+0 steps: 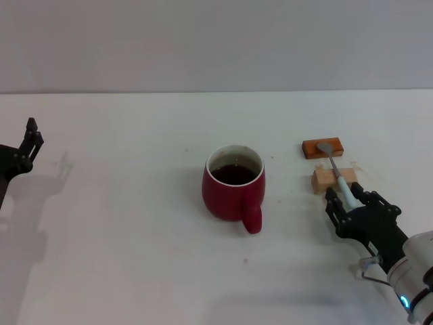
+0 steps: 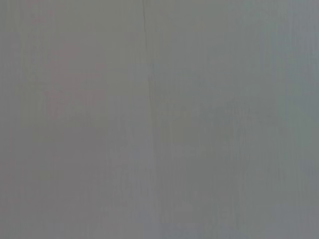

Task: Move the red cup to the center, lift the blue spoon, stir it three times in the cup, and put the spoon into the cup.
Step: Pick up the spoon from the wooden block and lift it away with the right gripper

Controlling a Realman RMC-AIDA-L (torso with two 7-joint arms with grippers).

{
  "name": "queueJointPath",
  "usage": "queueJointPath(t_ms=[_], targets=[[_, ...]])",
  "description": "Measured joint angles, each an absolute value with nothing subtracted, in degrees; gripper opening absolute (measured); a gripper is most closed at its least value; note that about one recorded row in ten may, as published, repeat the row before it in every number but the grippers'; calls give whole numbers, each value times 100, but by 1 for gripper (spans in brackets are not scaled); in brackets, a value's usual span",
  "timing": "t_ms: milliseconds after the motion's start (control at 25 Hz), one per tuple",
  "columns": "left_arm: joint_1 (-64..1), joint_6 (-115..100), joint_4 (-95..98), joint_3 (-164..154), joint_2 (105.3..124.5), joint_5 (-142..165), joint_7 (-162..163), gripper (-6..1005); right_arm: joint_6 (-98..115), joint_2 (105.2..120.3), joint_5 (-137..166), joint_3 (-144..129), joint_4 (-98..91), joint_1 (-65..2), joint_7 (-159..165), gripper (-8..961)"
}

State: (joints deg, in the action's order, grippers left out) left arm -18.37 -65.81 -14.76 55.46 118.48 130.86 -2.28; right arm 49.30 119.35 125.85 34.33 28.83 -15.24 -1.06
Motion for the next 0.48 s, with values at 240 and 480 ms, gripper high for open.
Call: queueJointPath(t_ms=[240,480], targets=[[-1860,-6581,-1476,5546,11843,13087,-228,840,4930,11938,12585,3420,2888,-1534,-105,483],[-1875,-6575,-1465,5546,11839,13086,-228,840,4929,11936,12586,3423,2883,-1570,-105,315]])
